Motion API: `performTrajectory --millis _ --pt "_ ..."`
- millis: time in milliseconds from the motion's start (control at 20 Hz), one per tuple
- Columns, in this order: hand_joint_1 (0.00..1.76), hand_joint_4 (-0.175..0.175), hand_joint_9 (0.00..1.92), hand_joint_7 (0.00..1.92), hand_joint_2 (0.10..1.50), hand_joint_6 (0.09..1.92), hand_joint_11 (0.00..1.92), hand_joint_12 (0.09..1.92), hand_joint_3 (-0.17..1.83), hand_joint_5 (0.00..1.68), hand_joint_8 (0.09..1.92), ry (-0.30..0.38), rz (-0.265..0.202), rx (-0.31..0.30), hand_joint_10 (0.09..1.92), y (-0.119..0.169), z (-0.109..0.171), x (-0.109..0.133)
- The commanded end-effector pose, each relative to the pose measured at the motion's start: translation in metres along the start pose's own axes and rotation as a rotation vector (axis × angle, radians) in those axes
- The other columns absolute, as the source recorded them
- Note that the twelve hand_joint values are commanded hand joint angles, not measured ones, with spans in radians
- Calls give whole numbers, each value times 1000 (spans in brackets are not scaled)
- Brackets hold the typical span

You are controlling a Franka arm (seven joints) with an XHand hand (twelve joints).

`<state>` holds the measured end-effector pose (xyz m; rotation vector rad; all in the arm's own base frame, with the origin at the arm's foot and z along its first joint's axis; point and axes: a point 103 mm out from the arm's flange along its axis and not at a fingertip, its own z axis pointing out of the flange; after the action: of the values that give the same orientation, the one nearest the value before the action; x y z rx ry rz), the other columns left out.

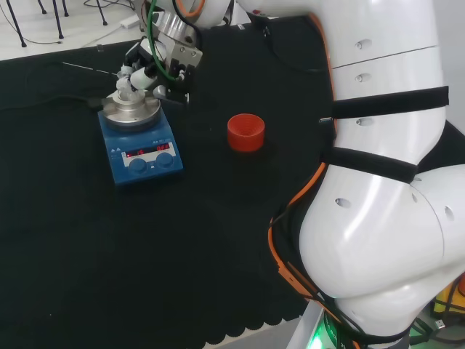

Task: Place the round-bottom flask on the heater.

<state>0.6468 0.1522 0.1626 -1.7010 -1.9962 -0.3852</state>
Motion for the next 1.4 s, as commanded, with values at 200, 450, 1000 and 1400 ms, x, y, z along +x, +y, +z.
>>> performTrajectory --millis 200,450,1000,1400 --pt "1080 170 567 438 736 948 97 1337 653 1109 563 0 11 10 562 0 4 -4" --pt "1045 160 537 415 869 1023 55 1351 460 1019 571 35 -2 21 574 2 1 -3" --pt "840 5 411 287 590 352 0 1281 721 389 600 28 -2 37 638 -5 -8 4" --pt "811 9 390 268 588 225 0 1247 687 391 602 17 -3 7 645 -23 -30 8"
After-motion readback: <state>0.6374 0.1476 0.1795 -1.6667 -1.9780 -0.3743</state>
